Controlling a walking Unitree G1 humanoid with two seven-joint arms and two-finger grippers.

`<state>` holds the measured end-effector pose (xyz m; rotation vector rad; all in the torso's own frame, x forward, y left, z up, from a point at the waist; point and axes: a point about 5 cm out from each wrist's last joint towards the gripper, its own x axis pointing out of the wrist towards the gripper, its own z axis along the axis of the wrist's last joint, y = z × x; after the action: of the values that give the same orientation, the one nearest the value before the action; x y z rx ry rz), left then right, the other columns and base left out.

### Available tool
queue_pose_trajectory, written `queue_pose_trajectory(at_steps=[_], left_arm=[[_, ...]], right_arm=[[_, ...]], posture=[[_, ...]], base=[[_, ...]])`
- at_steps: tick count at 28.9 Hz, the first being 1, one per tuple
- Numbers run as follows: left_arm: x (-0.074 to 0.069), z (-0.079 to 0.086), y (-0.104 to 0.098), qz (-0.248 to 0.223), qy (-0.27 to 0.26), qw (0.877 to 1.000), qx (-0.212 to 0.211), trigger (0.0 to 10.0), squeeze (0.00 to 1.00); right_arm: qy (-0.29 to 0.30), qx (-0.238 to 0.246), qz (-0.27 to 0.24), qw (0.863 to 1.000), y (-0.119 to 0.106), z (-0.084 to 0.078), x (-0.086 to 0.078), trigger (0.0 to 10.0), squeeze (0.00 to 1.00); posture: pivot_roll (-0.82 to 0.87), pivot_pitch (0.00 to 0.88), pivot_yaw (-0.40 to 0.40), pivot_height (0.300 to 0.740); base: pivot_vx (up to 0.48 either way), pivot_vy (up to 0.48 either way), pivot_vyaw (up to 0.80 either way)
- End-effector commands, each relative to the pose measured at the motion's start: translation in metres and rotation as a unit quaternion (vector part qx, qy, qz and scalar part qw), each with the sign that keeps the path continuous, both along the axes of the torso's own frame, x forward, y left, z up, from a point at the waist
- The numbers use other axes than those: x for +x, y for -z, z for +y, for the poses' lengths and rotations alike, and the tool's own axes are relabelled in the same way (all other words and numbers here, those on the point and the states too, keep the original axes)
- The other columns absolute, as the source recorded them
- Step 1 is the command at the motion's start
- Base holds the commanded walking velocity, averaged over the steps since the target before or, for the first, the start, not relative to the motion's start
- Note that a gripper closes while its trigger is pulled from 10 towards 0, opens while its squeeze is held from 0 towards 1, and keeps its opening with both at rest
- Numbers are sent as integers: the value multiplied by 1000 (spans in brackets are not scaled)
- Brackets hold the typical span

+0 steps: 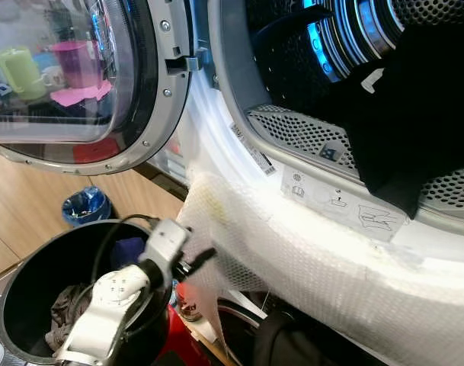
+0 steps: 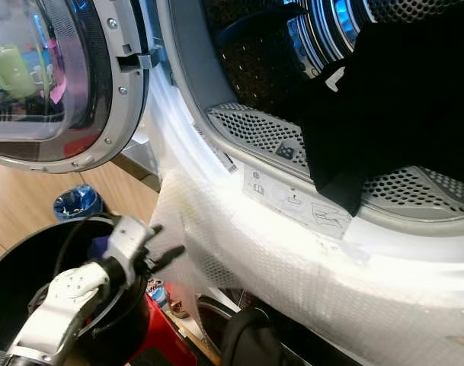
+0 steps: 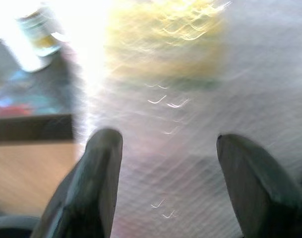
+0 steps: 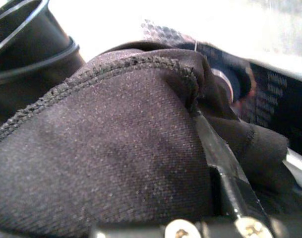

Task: Clothes washing

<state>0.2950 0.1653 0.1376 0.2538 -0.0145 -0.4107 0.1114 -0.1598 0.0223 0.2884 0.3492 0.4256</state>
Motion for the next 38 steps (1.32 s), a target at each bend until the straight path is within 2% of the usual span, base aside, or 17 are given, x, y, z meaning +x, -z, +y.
queue_pose_trajectory(at_steps=[1, 3, 4, 5, 8, 10, 14, 18, 20, 21, 23, 26, 29, 32, 33, 34, 38], left_arm=[[-9, 18, 0, -29, -71, 997, -3, 10000, 0], [-15, 52, 17, -23, -181, 983, 3, 10000, 0], [-15, 52, 17, -23, -181, 983, 3, 10000, 0], [-13, 69, 26, -10, -236, 972, -4, 10000, 0], [-11, 77, 32, 5, -252, 968, -6, 10000, 0], [-6, 81, 35, 12, -263, 964, -36, 10000, 0], [6, 72, 26, -17, -241, 970, -20, 10000, 0], [11, 65, 25, -30, -219, 975, -5, 10000, 0], [13, 59, 26, -35, -202, 979, 2, 10000, 0], [16, 57, 26, -37, -202, 979, -5, 10000, 0], [17, 57, 26, -39, -202, 979, -6, 10000, 0], [20, 57, 29, -37, -204, 978, -7, 10000, 0], [21, 54, 32, -32, -201, 979, -10, 10000, 0], [22, 47, 37, -24, -192, 981, -14, 10000, 0], [23, 42, 40, -19, -185, 982, -15, 10000, 0], [23, 42, 40, -19, -185, 982, -15, 10000, 0], [26, 34, 44, -12, -176, 984, -18, 10000, 0]], right_arm=[[2, 12, -6, 1000, -6, 1, -2, 0, 0], [-2, 21, -5, 1000, -8, 5, -2, 0, 0], [-2, 21, -5, 1000, -8, 5, -2, 0, 0], [-21, 36, -10, 999, -14, 14, -2, 0, 0], [-55, 58, -29, 996, -28, 25, -4, 0, 0], [-71, 80, -67, 992, -50, 30, 0, 0, 0], [-151, 143, -196, 958, -121, 43, 8, 0, 0], [-158, 155, -286, 932, -162, 42, 13, 0, 0], [-168, 168, -352, 905, -193, 42, 13, 0, 0], [-165, 193, -403, 879, -217, 41, 13, 0, 0], [-160, 194, -424, 870, -227, 36, 14, 0, 0], [-156, 186, -496, 834, -267, 20, 27, 0, 0], [-176, 182, -519, 817, -283, 16, 36, 0, 0], [-192, 164, -531, 809, -302, 11, 59, 0, 0], [-206, 145, -540, 803, -318, 10, 78, 0, 0], [-206, 145, -540, 803, -318, 10, 78, 0, 0], [-231, 124, -559, 786, -362, 10, 108, 0, 0]], posture=[[150, 87, 26, 740], [151, 87, 27, 740], [151, 87, 27, 740], [159, 88, 20, 740], [167, 85, 14, 740], [165, 84, 7, 740], [159, 86, 6, 740], [152, 89, 5, 740], [150, 93, -1, 740], [149, 91, -1, 740], [147, 94, -5, 740], [126, 90, -8, 740], [113, 90, -9, 740], [94, 88, -12, 740], [75, 82, -8, 740], [75, 82, -8, 740], [64, 75, -8, 740]], base=[[0, 0, 0], [0, 0, 0], [0, 0, 0], [0, 0, 0], [0, 0, 0], [0, 0, 0], [0, 0, 0], [0, 0, 0], [0, 0, 0], [0, 0, 0], [0, 0, 0], [0, 0, 0], [0, 0, 0], [0, 0, 0], [0, 0, 0], [0, 0, 0], [0, 0, 0]])
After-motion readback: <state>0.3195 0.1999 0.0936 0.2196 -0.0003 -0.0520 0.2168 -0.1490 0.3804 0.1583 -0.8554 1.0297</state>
